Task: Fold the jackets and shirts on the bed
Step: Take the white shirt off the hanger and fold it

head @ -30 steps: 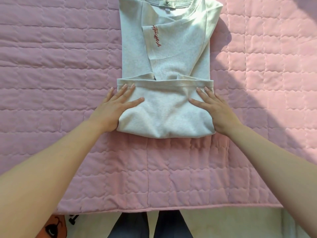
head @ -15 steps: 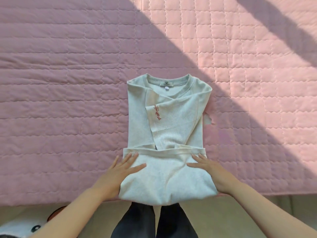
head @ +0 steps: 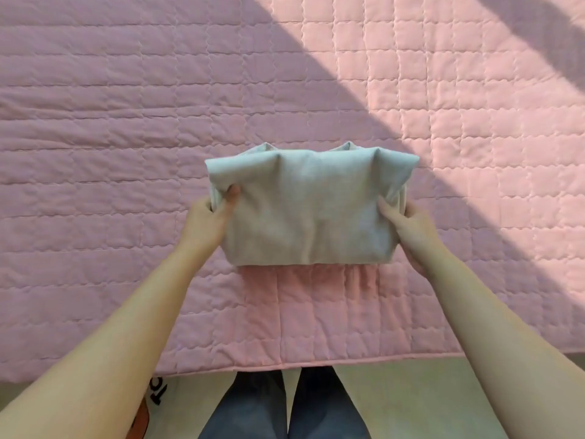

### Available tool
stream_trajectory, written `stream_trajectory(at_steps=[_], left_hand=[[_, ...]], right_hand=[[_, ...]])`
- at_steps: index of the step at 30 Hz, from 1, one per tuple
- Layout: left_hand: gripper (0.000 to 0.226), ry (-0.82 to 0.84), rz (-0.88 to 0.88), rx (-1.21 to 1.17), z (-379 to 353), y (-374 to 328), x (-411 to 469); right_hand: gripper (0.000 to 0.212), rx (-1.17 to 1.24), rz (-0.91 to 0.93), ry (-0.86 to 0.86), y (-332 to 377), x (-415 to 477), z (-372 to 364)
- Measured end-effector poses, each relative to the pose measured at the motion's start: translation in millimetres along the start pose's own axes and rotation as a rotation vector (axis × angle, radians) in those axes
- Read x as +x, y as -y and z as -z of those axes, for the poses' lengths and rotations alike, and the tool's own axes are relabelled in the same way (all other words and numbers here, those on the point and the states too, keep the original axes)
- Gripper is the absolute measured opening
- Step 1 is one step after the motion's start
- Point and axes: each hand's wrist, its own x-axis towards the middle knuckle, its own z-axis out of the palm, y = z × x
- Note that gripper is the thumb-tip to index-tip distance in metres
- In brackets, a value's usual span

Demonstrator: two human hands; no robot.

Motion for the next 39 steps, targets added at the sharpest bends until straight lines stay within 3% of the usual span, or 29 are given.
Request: stream_trajectory(at_steps=[3,6,8,13,15,17,21,23,28,32,35,39], left_hand=[[0.023,-0.113,0.064,0.048,-23.6,3.8,35.1],[0.036,-0.054,0.181,0.245,-41.2,33.8,52.1],[0.040,-0.076,0.159,0.332,-47.0,41.4,52.0],[0.032,-0.230,0.093,0.287,-52.2,48.8,37.9],[0.037,-0.329,0.004,0.315,-53.2,51.2,32.1],[0.053,-0.386,-0.149,0.470,-56.8,47.3,30.5],[0.054,-0.198,-0.577,0.756,-82.4,31.1,31.8],[0.054,-0.067,-0.640,0.914,-96.9,36.5,37.6],[0.064,0.004,-0.464,1.091,-98.7,67.7,63.2],[0.063,0.004,-0.464,1.111,-100.5,65.8,63.9],[0.060,-0.084,-0.383,0.978,-96.1,60.3,52.9],[0.081,-0.294,-0.008,0.660,-86.2,48.2,35.6]], right_hand=[[0.027,-0.084,-0.058,-0.115,-16.8,42.7,-18.0],[0.016,-0.231,-0.102,-0.188,-36.4,60.7,-30.9],[0.026,-0.293,-0.069,-0.246,-41.6,61.6,-34.2],[0.017,-0.254,-0.015,-0.389,-50.3,50.1,-40.3],[0.026,-0.315,0.060,-0.439,-50.5,47.4,-42.3],[0.046,-0.554,0.241,-0.501,-49.0,49.4,-43.8],[0.059,-0.952,0.655,-0.336,-31.8,49.2,-68.7],[0.056,-1.078,0.717,-0.184,-35.7,52.8,-83.6],[0.063,-1.274,0.450,-0.062,-60.4,81.2,-74.8],[0.064,-1.301,0.437,-0.067,-61.7,86.2,-76.3],[0.062,-1.242,0.458,-0.103,-58.5,79.9,-73.2],[0.067,-0.970,0.317,-0.351,-57.3,67.5,-57.8]])
